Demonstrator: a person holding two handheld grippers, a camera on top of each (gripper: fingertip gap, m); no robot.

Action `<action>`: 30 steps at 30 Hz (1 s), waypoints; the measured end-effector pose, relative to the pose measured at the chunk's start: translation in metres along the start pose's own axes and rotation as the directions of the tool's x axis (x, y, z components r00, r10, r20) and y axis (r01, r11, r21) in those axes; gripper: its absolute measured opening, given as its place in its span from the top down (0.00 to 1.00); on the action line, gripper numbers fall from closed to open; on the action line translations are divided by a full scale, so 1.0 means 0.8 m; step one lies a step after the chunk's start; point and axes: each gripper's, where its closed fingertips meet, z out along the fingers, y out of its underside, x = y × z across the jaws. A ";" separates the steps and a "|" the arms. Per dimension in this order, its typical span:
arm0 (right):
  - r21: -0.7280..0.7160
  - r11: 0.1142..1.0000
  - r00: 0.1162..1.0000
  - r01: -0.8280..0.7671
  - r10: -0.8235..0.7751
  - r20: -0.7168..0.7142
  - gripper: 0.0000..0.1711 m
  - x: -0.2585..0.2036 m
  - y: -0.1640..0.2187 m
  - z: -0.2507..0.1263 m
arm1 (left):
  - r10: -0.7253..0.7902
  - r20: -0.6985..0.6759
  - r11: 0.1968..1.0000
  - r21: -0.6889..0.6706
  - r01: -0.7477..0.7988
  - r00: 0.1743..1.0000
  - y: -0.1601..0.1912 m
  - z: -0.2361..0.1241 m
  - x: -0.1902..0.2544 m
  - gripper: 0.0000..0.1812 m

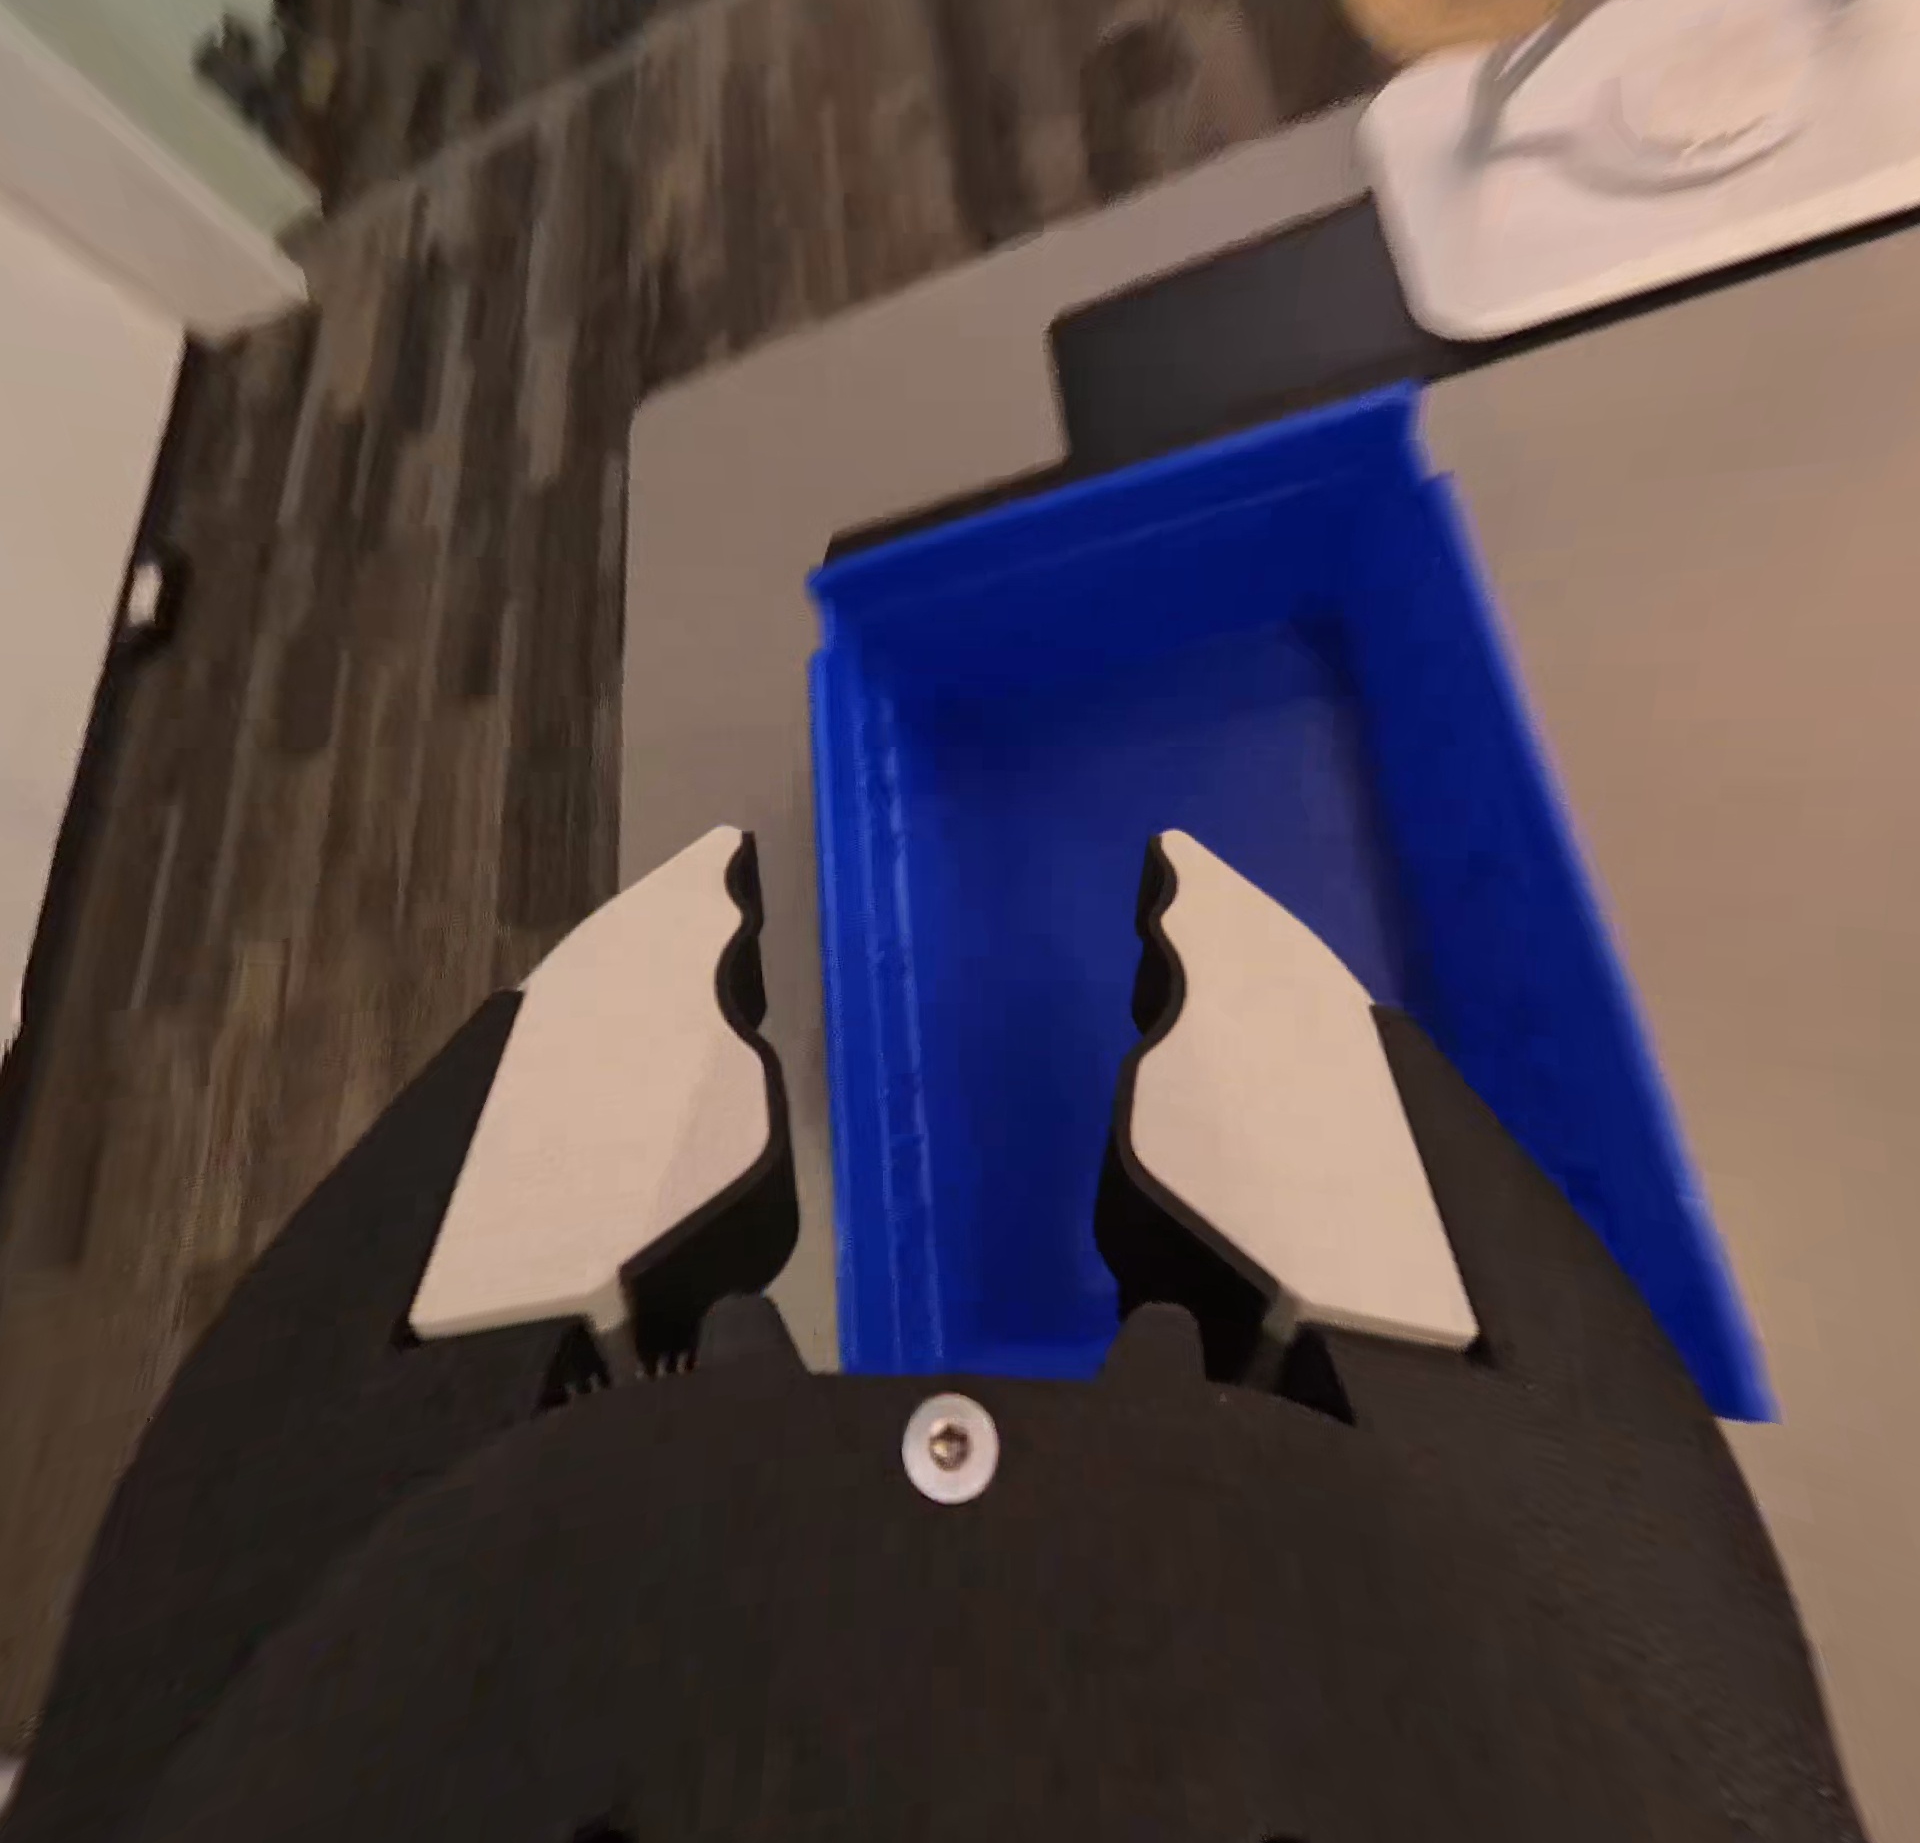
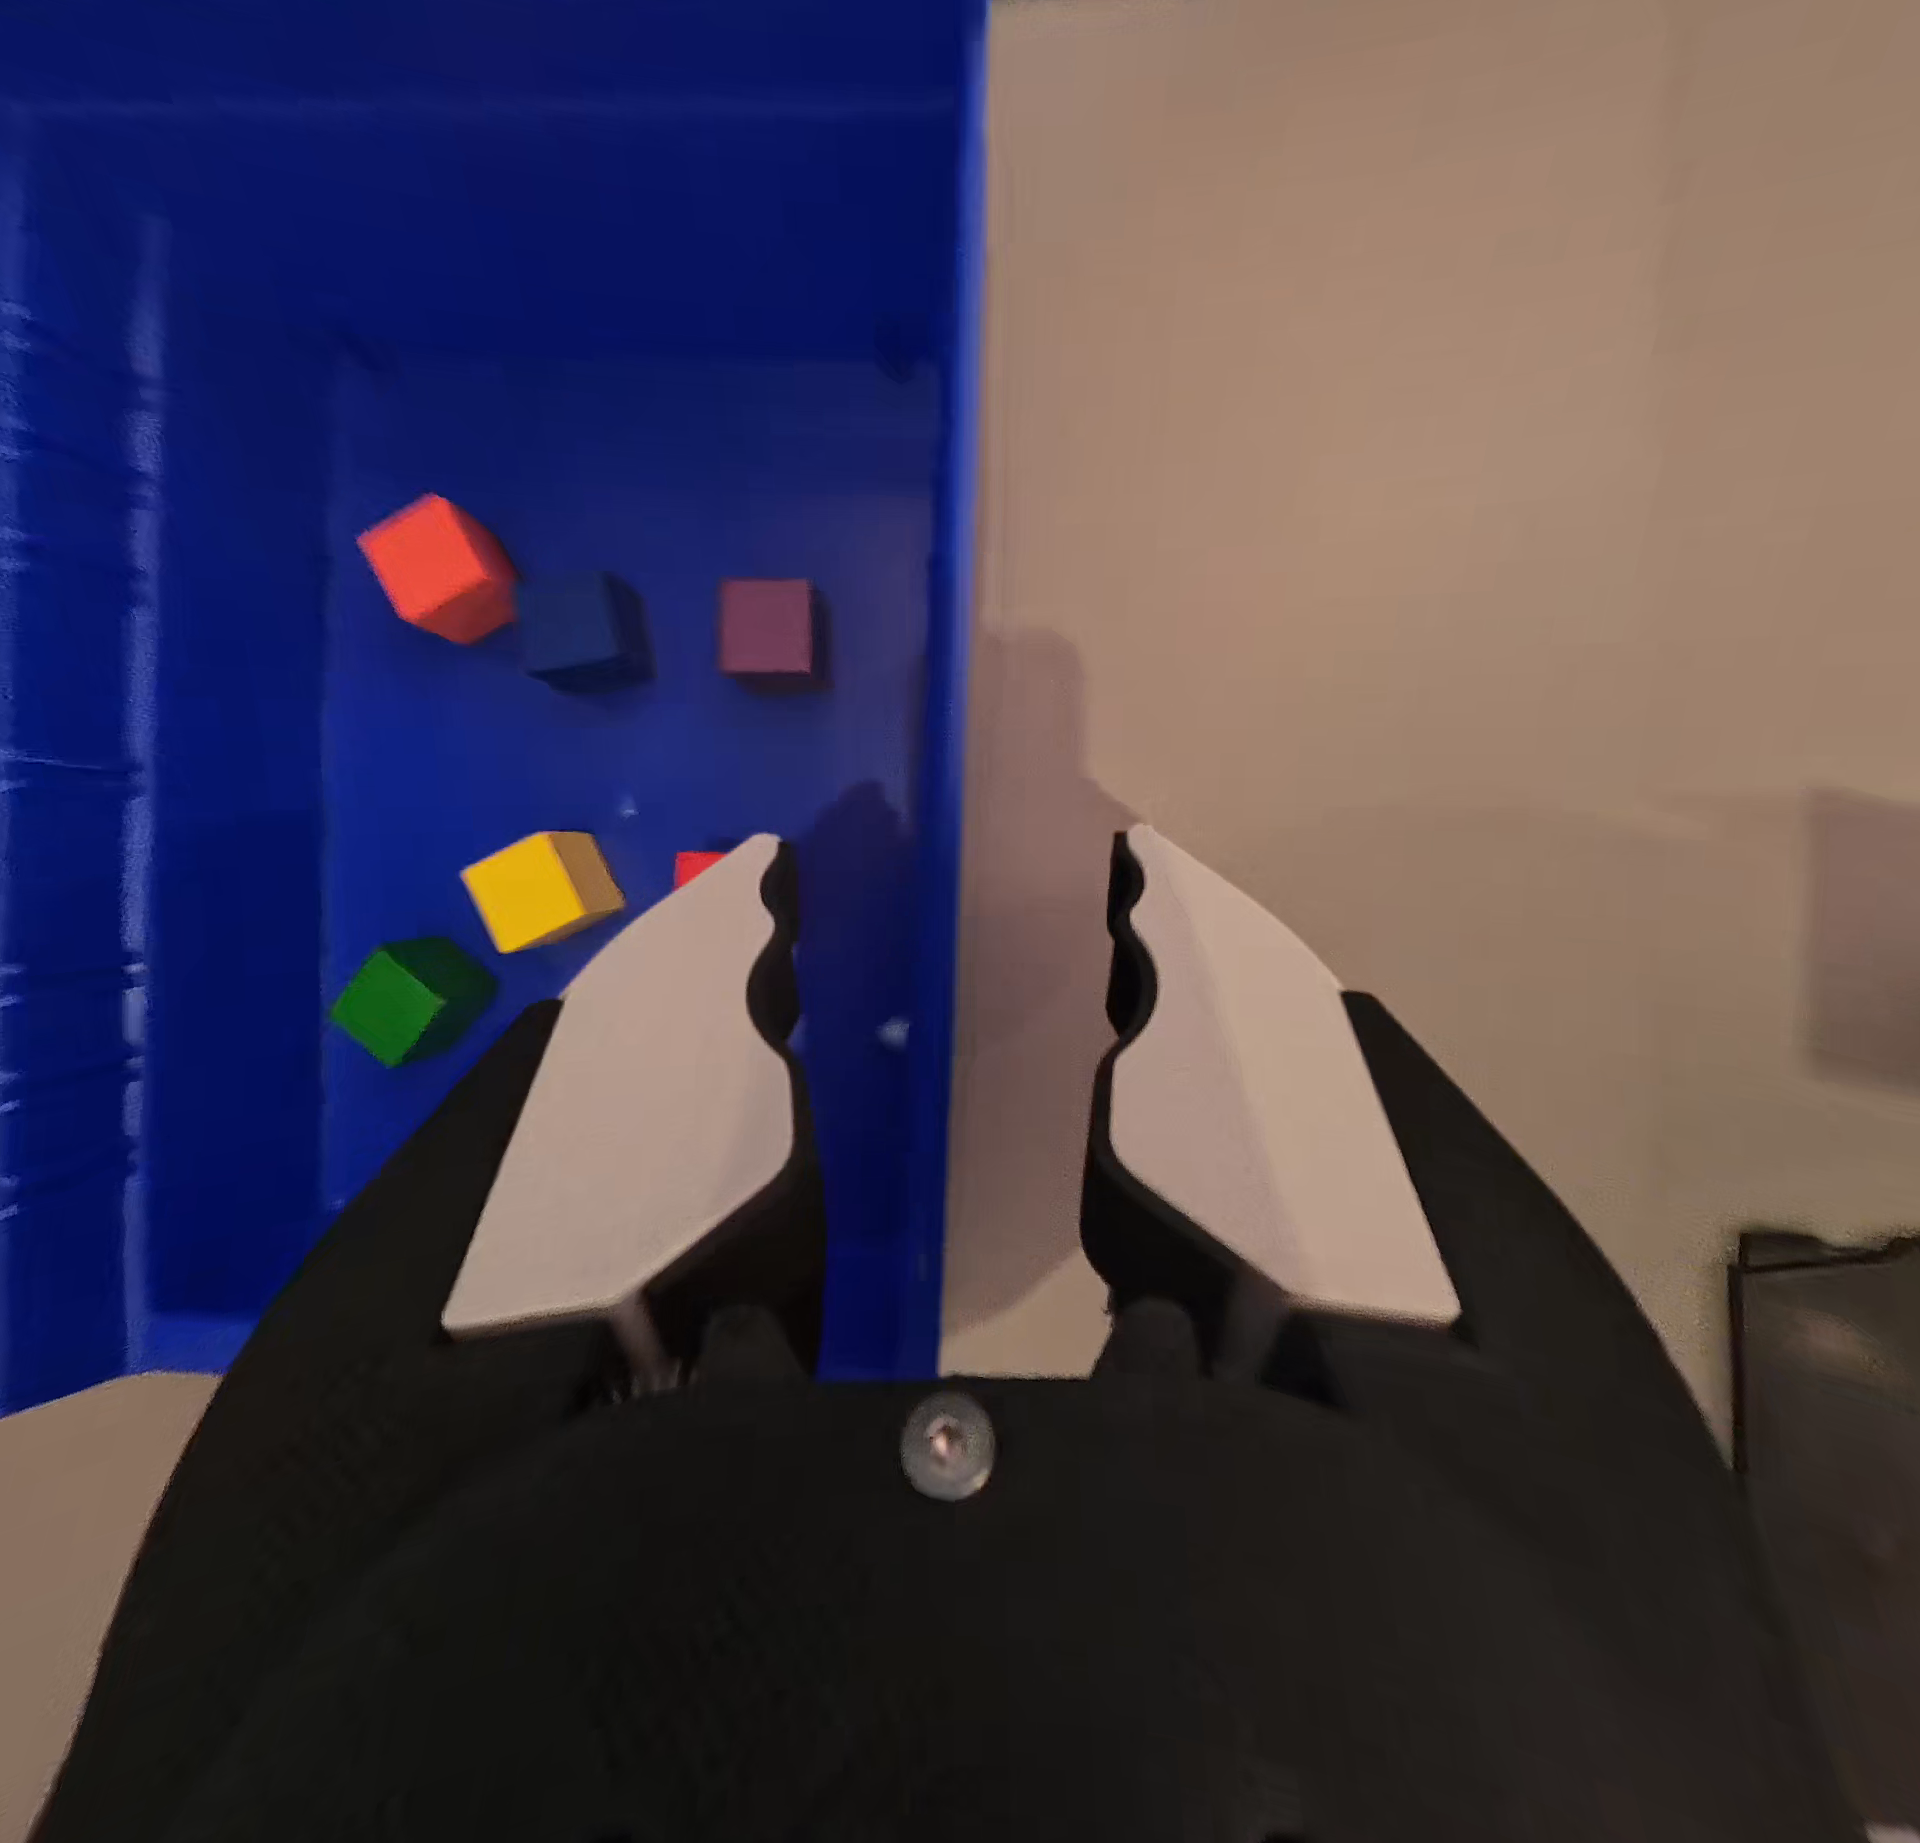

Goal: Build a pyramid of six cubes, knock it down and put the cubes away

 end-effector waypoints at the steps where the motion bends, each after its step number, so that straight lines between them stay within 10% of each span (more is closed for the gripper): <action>1: -0.058 0.998 1.000 -0.006 0.005 -0.015 0.64 0.008 0.008 0.014 | -0.021 0.024 0.998 -0.051 0.022 0.999 0.015 0.010 -0.016 0.63; 10: -0.235 0.971 0.985 -0.046 0.083 0.149 0.95 -0.011 0.032 0.051 | -0.156 0.056 0.921 -0.353 0.166 0.986 0.110 0.066 -0.062 0.60; 30: -0.291 0.956 0.988 -0.040 0.081 0.131 0.96 -0.040 0.036 0.052 | -0.314 -0.096 0.714 -0.680 0.168 0.945 0.195 0.112 -0.010 0.94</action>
